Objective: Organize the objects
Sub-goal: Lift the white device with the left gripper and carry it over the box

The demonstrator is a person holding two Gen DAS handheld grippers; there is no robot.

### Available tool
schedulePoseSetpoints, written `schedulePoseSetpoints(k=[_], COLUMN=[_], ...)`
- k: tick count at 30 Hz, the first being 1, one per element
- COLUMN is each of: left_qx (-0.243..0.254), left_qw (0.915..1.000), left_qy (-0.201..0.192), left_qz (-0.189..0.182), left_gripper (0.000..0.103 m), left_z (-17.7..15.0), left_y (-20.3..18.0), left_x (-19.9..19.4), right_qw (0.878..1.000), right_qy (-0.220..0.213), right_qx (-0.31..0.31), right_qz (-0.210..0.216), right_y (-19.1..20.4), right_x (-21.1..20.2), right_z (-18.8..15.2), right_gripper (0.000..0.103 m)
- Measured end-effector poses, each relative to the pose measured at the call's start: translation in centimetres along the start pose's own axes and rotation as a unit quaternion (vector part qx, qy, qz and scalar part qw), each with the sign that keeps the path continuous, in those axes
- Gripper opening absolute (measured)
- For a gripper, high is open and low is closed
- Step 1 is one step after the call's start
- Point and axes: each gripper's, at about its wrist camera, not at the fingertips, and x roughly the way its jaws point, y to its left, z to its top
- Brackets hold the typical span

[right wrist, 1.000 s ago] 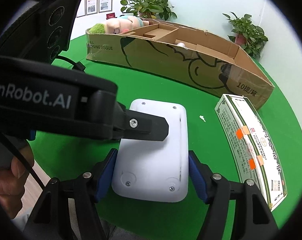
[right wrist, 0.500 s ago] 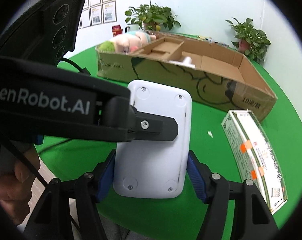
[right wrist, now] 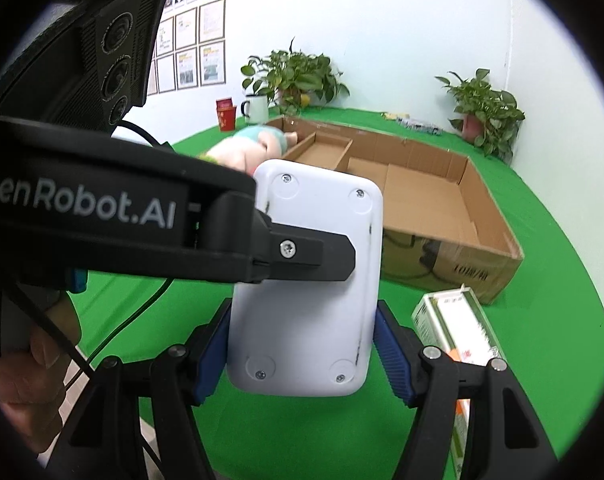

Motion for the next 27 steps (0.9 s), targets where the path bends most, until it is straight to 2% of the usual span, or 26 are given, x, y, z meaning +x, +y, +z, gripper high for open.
schedulePoseSetpoints(k=[8,12,19,27], left_qx=[0.005,0.015,0.04,0.032], left_qw=[1.0,0.9999,0.9991,0.9988], left_qy=[-0.009,-0.001,0.015,0.035], left_qz=[-0.001,0.006,0.006,0.015], left_gripper=[0.025,0.025,0.025,0.025], left_z=[3.6,6.8,12.9,16.7], left_y=[-1.0,-1.8,-2.6,-1.6], left_x=[-0.8,-0.4,1.9,4.5], right_qw=[1.0,1.0,0.999,0.999], right_qy=[-0.011,-0.013,-0.017,0.011], right_qx=[0.002,0.014,0.025,0.022], right_qz=[0.011,0.019,0.015,0.027], right_y=[-1.1,-2.4,-5.9,-7.9], right_x=[0.3,1.1,3.7,6.5], right_z=[2.9,5.0,9.4,11.6], right_gripper=[0.065,0.065,0.065,0.065])
